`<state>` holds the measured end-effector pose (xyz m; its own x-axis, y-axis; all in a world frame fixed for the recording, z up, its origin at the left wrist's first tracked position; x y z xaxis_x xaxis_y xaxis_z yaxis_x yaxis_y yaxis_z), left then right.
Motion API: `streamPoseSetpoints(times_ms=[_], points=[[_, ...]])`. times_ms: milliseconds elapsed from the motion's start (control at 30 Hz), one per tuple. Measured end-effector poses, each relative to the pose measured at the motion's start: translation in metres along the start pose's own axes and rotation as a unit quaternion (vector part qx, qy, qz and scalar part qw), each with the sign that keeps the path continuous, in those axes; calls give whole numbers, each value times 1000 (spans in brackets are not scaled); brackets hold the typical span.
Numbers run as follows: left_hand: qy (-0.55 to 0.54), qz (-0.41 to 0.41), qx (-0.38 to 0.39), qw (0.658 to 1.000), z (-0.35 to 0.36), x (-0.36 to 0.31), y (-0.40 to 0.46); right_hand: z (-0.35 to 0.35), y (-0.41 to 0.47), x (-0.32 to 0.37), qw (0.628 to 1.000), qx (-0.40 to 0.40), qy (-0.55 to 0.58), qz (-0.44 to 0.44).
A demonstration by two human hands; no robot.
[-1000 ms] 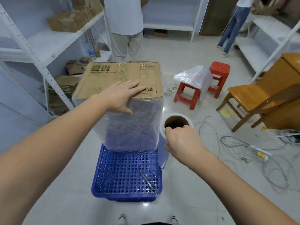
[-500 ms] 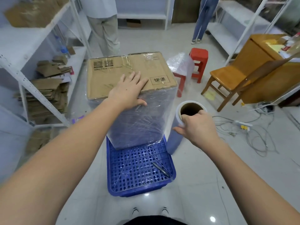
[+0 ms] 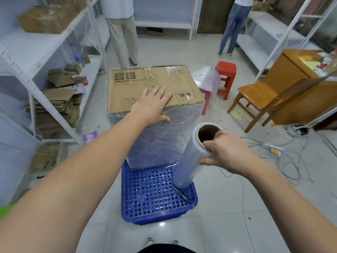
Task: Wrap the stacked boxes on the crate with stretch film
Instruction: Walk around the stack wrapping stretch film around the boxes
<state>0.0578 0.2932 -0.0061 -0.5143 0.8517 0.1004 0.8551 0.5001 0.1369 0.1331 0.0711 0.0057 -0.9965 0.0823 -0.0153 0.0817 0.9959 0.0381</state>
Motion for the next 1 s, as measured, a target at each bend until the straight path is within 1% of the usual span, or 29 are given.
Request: streamPoseSetpoints(times_ms=[100,200,300,400,467,567,667,733,800,867,1000], points=[[1,2,-1,1000,1,-1,-1,4,-1,19,998,26,8,-53],[0,2,-6,1000,0,-2,-2,7,2,33,996,22,9,-91],[-5,-2,-2,1000,1,-1,-2,8,8,39,996,10,13,-86],[-6,-3,-3,1000,0,-2,-2,6,12,49,996,-9,-13,-90],[-5,-4,-5,1000,0,-2,-2,6,15,58,996,-26,-37,-75],[-5,-5,-9,1000,0,-1,-2,0,22,74,994,-86,-55,-46],[-7,-8,-12,1000,0,-1,-4,3,32,78,995,-76,-70,16],[-15,-9,-14,1000,0,0,-4,-2,34,84,991,-93,-87,28],[-22,-11,-17,1000,0,1,-4,-2,32,85,993,-82,-72,47],[-29,-12,-20,999,-1,2,-3,-1,29,84,993,-67,-56,83],[-42,-1,-13,999,0,4,-1,-6,32,93,986,-95,-70,122]])
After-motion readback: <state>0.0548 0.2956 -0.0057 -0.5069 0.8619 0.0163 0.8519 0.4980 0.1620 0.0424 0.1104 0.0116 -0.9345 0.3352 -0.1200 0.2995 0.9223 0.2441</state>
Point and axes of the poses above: each hand's wrist, its own y-axis towards the middle knuckle, its own z-axis out of the palm, x = y × z, the point moved 8 cm from there along y, towards the middle knuckle, and after that the axes turned 8 degrees about -x, right-handed, at the moved point
